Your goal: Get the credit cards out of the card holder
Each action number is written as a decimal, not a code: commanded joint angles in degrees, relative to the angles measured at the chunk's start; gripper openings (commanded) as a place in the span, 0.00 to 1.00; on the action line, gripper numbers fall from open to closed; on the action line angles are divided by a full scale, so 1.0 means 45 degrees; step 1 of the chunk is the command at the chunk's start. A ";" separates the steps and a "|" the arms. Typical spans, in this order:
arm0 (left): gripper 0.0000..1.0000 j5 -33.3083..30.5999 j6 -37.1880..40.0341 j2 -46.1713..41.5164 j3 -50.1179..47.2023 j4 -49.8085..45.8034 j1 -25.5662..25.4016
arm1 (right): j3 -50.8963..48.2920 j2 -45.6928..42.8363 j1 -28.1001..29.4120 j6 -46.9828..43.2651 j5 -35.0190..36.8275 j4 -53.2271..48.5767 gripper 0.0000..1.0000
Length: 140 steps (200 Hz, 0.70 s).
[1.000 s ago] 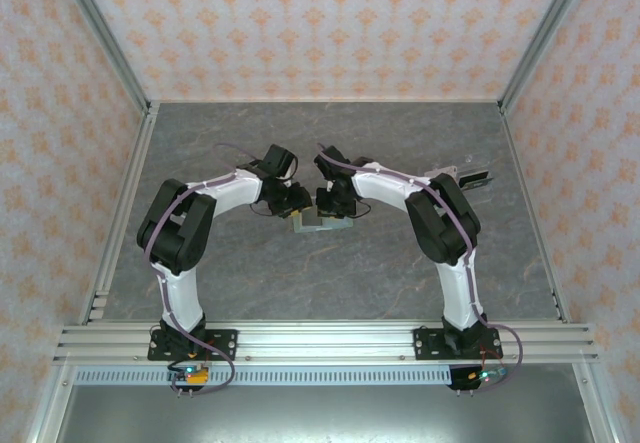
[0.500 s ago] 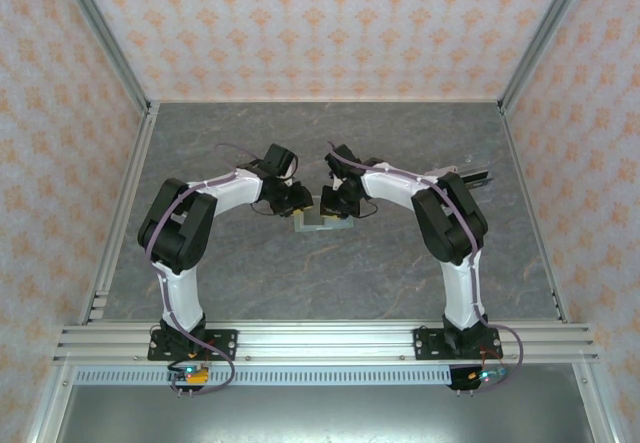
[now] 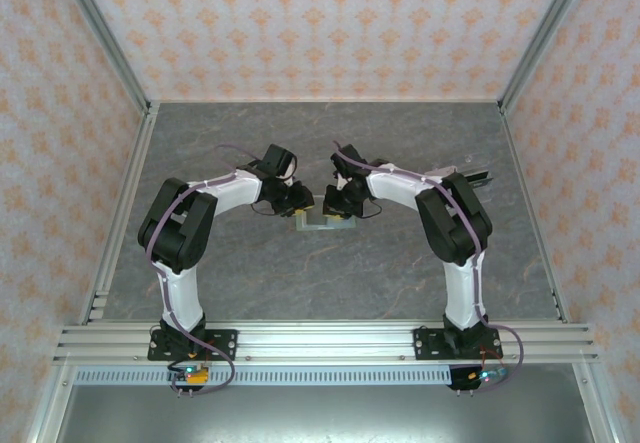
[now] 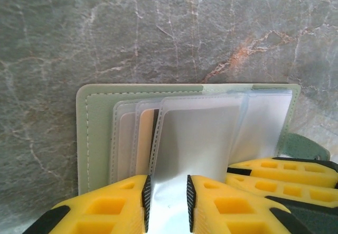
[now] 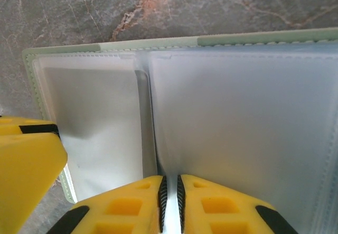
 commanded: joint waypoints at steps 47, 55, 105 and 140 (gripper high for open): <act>0.27 0.1631 -0.0056 -0.0664 -0.0264 0.0973 -0.0197 | -0.0595 -0.0866 -0.0002 0.0509 0.0004 0.0878 0.19; 0.27 0.1697 -0.0056 -0.0716 -0.0272 0.1021 -0.0197 | -0.0643 -0.0960 -0.0002 0.0516 0.0084 0.0879 0.19; 0.27 0.2169 -0.0251 -0.0841 -0.0310 0.1519 -0.0306 | -0.0820 -0.1540 -0.0002 0.0538 0.1085 0.0662 0.20; 0.27 0.2401 -0.0474 -0.0787 -0.0172 0.1866 -0.0507 | -0.1317 -0.2483 -0.0010 0.0648 0.2586 0.0443 0.20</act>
